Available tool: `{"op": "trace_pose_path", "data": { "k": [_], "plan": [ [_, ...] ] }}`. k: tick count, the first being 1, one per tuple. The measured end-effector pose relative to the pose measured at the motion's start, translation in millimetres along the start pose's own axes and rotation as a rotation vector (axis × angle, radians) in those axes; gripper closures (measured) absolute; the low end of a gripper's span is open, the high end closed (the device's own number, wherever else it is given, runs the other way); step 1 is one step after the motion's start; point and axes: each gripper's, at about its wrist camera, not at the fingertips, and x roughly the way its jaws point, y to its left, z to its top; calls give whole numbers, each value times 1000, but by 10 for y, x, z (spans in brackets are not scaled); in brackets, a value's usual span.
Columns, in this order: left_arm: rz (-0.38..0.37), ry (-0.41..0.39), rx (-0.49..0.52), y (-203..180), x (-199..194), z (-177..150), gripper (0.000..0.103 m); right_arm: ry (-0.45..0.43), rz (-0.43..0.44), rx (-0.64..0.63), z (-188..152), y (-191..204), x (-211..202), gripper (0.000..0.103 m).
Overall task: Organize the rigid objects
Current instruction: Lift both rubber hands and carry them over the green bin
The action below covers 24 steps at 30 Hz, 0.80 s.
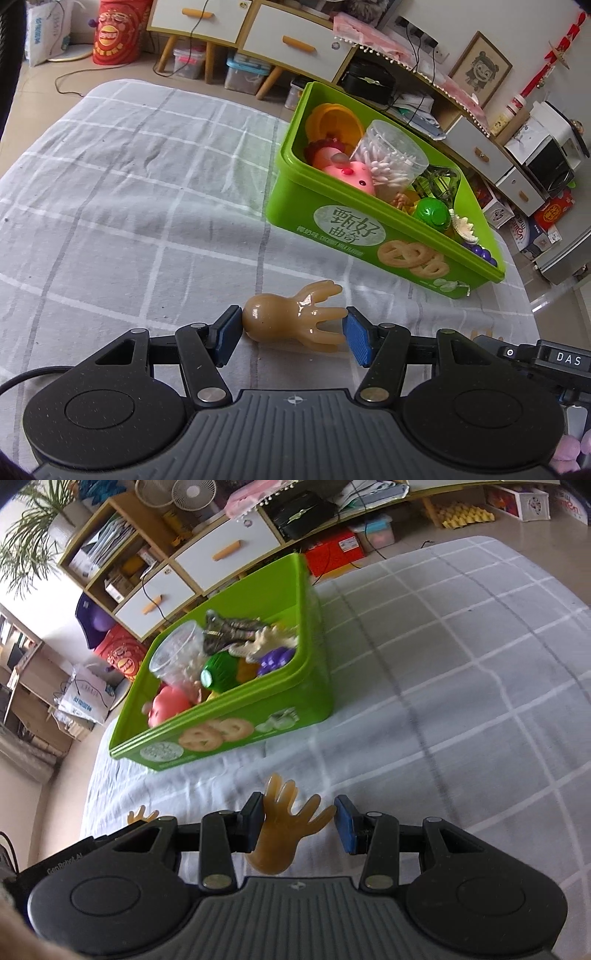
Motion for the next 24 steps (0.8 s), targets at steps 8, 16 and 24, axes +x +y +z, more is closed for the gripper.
{"op": "trace_pose_path", "data": {
  "k": [8, 16, 24],
  "plan": [
    [-19, 4, 15, -98, 9, -3, 40, -21, 27, 29, 96, -116, -120, 82],
    [-33, -23, 37, -244, -34, 14, 40, -58, 82, 79, 256, -138, -260, 82],
    [-70, -81, 30, -378, -145, 181, 40, -106, 118, 112, 399, -53, -341, 82]
  ]
}}
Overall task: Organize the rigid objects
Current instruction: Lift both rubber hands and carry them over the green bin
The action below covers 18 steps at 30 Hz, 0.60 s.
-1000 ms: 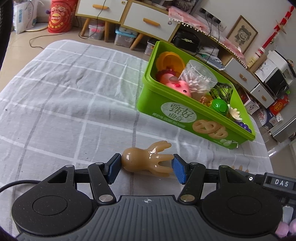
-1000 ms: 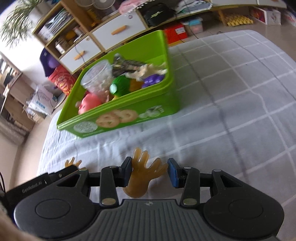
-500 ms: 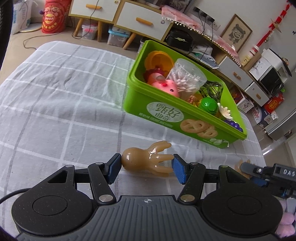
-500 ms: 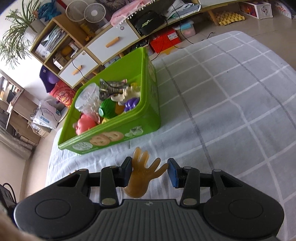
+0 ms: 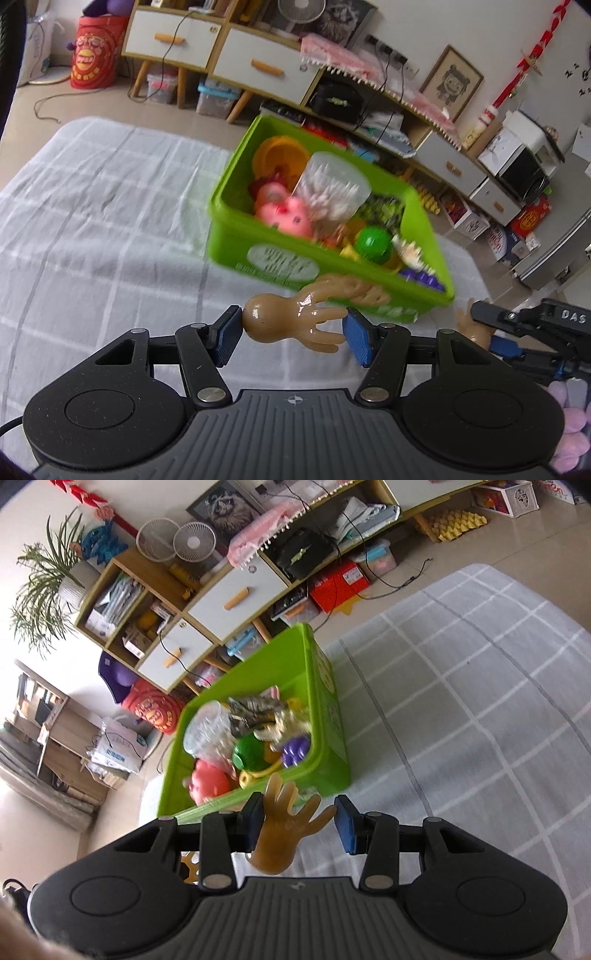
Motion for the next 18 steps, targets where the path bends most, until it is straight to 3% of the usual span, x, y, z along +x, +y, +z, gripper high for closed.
{"op": "trace_pose_path", "data": {
  "k": [7, 18],
  "plan": [
    [-7, -70, 16, -119, 19, 250, 40, -38, 32, 21, 107, 157, 63, 82],
    [45, -110, 66, -269, 328, 509, 40, -92, 30, 26, 190, 291, 273, 82]
  ]
}}
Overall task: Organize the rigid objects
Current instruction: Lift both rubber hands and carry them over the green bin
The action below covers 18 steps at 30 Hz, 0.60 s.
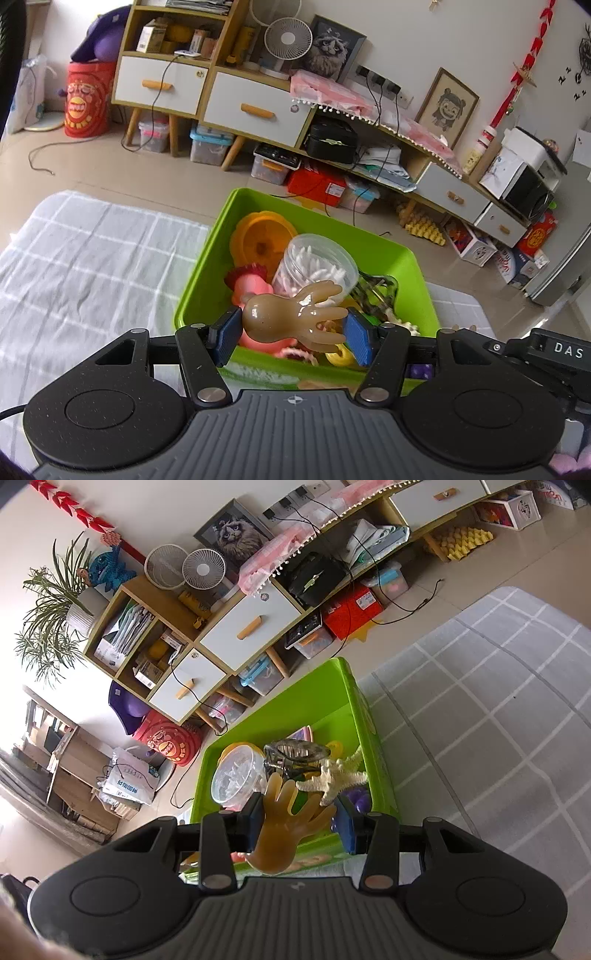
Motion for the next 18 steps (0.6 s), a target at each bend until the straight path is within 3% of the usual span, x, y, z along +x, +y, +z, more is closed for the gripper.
{"op": "trace_pose_path", "data": {
  "k": [18],
  "plan": [
    [98, 12, 20, 197, 250, 21, 39, -32, -38, -39, -16, 41, 270, 82]
  ]
}}
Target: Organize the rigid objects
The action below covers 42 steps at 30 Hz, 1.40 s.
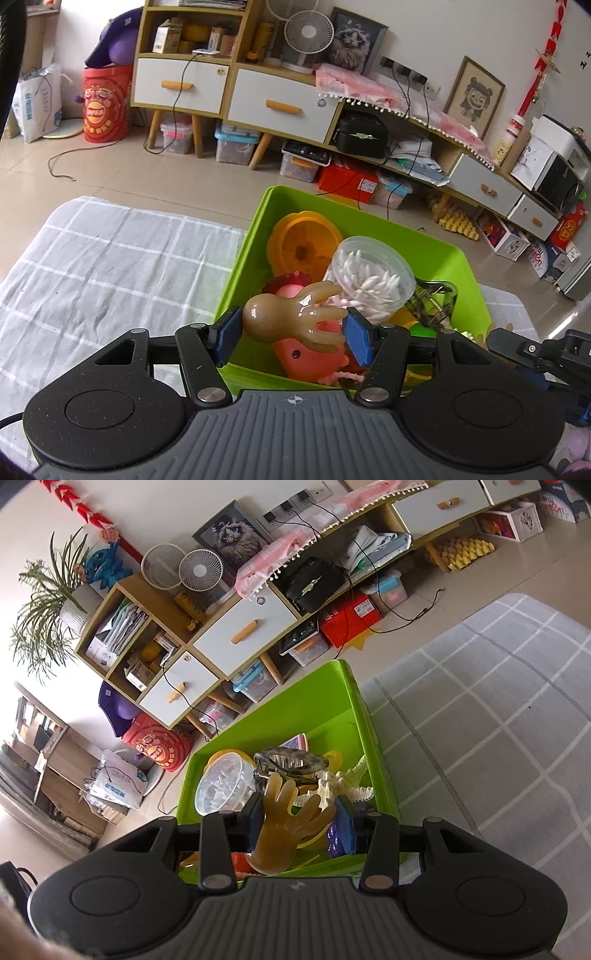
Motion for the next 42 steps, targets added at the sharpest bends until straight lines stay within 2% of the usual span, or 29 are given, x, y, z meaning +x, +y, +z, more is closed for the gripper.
{"op": "trace_pose_path", "data": {
  "k": [8, 18, 20, 22, 25, 36, 42],
  "plan": [
    [11, -3, 39, -42, -11, 17, 39, -19, -35, -69, -39, 102, 64, 82],
    [10, 8, 33, -41, 13, 34, 39, -46, -57, -138, -65, 185, 70, 81],
    [-7, 2, 29, -30, -4, 26, 30, -54, -52, -132, -61, 186, 60, 80],
    [-18, -18, 29, -31, -34, 20, 21, -62, -38, -111, -46, 172, 33, 63],
    [-30, -27, 39, -55, -70, 29, 19, -72, -33, -90, -19, 168, -4, 51],
    [-42, -18, 95, -168, -312, -141, 15, -71, -36, -131, -47, 255, -188, 48],
    [-36, 18, 104, -157, -508, -338, 11, -44, -45, -186, -184, 373, -370, 48]
  ]
}}
